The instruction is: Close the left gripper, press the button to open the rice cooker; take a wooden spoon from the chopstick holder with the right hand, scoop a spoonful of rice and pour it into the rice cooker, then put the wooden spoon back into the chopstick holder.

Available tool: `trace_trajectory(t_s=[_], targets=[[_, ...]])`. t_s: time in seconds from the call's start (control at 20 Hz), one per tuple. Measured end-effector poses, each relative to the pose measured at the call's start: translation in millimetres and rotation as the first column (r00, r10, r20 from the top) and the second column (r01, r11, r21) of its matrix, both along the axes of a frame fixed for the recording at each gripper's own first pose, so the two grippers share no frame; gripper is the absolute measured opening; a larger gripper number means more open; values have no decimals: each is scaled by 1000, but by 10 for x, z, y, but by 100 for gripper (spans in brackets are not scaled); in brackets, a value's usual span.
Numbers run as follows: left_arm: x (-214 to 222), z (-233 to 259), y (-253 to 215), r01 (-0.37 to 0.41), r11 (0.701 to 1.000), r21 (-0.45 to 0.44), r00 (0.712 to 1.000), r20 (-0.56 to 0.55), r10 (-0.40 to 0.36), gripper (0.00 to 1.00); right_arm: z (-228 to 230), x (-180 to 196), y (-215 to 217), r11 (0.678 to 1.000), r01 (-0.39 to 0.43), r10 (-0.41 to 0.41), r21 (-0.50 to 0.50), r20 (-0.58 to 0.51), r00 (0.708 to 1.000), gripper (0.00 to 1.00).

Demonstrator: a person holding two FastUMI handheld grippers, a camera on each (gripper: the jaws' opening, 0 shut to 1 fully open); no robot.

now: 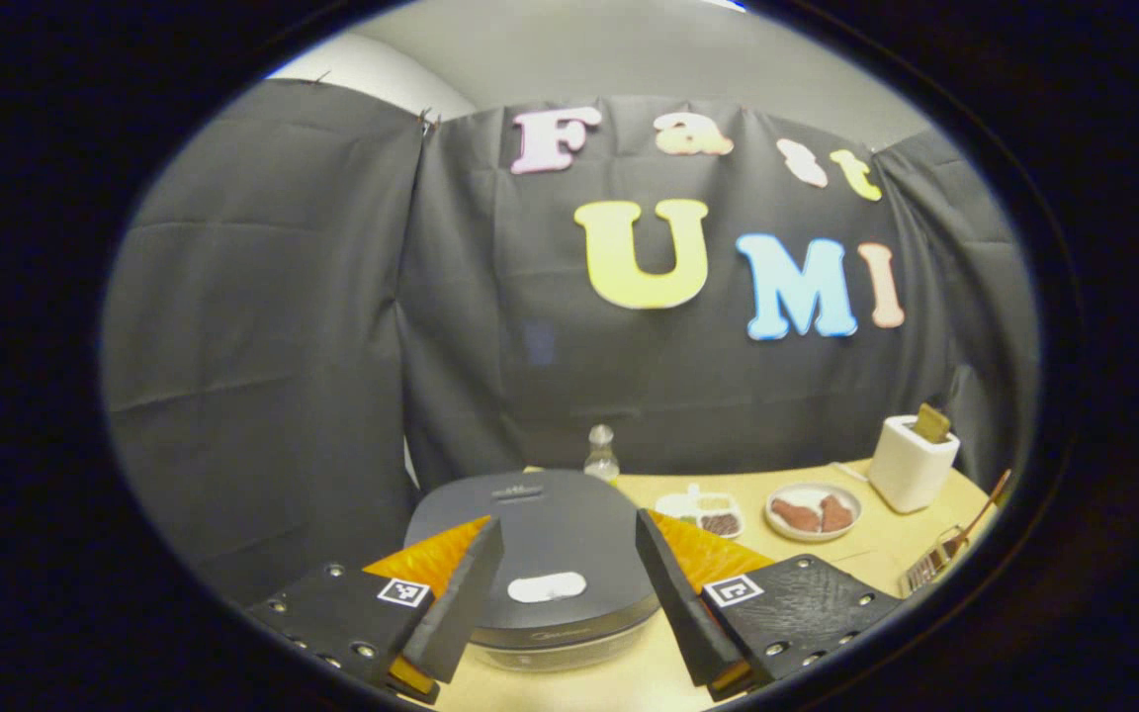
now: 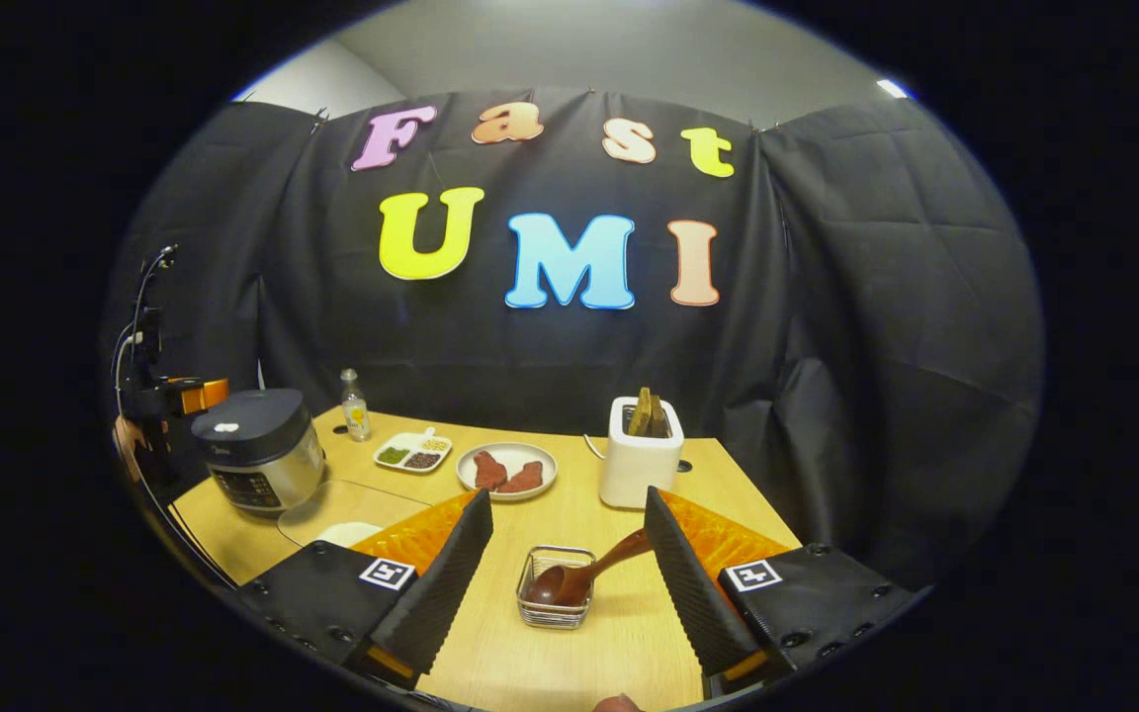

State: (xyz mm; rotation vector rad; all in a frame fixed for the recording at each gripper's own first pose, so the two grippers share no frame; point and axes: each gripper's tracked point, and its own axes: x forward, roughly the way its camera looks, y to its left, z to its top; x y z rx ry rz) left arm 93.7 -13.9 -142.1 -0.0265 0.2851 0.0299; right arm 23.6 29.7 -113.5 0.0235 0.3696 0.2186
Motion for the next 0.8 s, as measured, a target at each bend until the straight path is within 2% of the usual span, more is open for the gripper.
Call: trace_trajectory(t_s=[0.2,0.25,0.3,0.4,0.6,0.8], targets=[[-325,616,-401,49,999,7,994,97,-49,84,171,-49,7,997,-31,29,67,33,999,98],[-409,755,-459,62,998,4,991,115,-63,83,237,-55,9,997,-32,29,75,46,999,98],[-501,874,-510,73,997,0,989,130,-73,86,324,-61,0,996,-32,26,80,66,997,98],[-672,1090,-548,90,996,-9,983,158,-88,83,521,-72,-7,996,-31,21,79,122,992,98],[-952,1280,-498,113,994,-10,975,195,-109,83,852,-158,37,998,-12,-2,61,218,976,98],[-1204,1390,-420,140,990,18,966,216,-140,83,1057,-333,180,996,7,-30,87,261,965,98]])
